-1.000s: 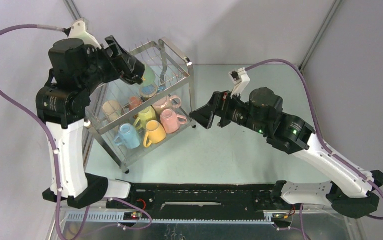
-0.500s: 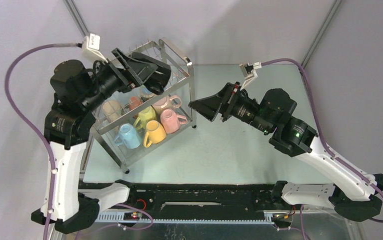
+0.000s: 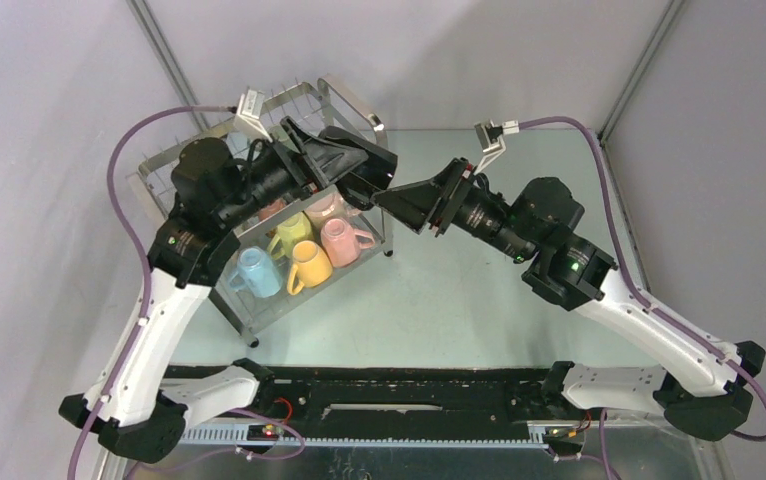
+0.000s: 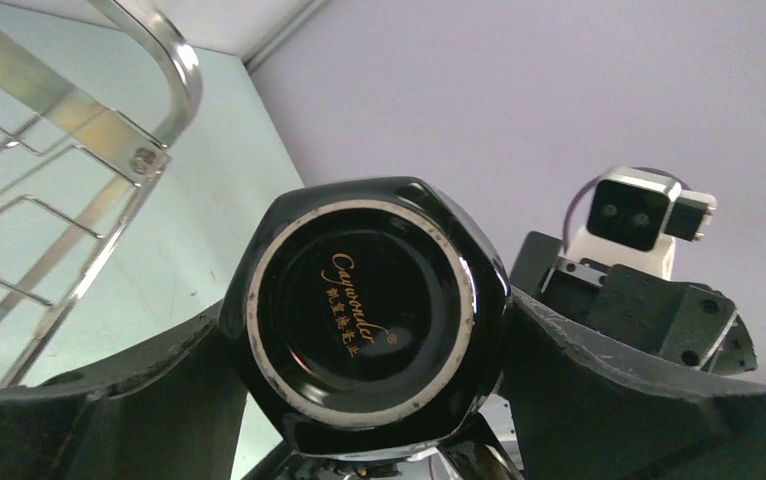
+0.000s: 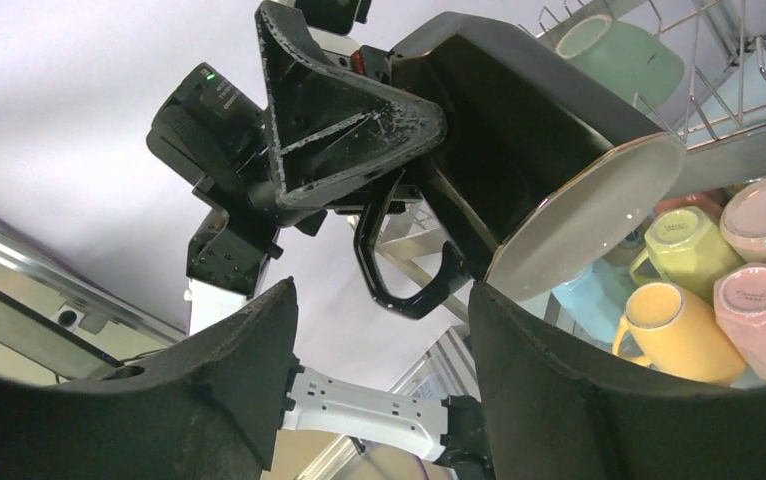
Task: Unload the cups from the dish rack
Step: Unload the cup from the dish rack, then place the cup at the center of the board.
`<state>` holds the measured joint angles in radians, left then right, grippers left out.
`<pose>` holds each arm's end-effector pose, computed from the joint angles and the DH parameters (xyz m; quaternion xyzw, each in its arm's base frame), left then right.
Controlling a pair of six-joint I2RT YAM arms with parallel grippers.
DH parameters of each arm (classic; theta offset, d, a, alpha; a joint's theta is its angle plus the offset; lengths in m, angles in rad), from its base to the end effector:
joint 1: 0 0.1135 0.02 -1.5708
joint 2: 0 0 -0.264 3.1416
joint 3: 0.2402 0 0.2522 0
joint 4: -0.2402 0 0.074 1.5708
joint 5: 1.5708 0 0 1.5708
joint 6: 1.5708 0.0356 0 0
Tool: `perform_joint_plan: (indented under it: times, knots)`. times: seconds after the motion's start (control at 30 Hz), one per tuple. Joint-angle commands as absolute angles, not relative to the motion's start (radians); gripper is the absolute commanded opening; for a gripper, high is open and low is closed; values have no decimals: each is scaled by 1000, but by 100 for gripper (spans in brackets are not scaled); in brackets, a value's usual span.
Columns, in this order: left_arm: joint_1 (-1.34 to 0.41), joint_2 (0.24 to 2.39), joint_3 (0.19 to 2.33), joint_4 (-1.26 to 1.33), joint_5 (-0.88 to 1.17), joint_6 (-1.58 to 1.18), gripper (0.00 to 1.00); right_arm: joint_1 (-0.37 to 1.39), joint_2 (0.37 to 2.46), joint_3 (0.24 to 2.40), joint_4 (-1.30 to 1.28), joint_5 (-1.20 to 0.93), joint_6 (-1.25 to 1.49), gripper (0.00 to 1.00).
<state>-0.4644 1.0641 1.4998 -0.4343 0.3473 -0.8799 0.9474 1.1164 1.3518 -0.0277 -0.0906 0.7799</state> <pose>0.1699 -0.0987 0.5023 -0.0239 0.7062 -0.5295 0.4693 0.1348 0.1930 0.4888 -0.0877 0.6242 0.6083 0.4823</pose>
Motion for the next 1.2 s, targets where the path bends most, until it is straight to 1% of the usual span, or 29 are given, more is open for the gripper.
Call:
perform_joint_plan:
  times: [0.0,0.2,0.3,0.37,0.7,0.9,1.07,1.17]
  knots:
    - [-505,1020,1466,-171,366,-968,0,932,1122,1328,57,-102,798,70]
    - [-525,1018,1413,-115,363,-1006,0,912,1110,1300,70,-94,803,68]
    - [-538,1016,1391,-85,366,-1035,0,910,1107,1292,78,-80,792,64]
    - [-543,1014,1376,-62,364,-1053,0,905,1110,1293,78,-78,791,63]
    - [-544,996,1372,-99,273,-1046,0,897,1055,1254,52,-67,792,64]
    - [-545,1009,1388,-96,283,-1060,0,878,1016,1234,24,-51,775,65]
    - [-545,1007,1383,-97,292,-1067,0,818,1002,1233,26,-91,781,67]
    - [-544,1009,1382,-94,299,-1072,0,794,1019,1233,76,-157,802,67]
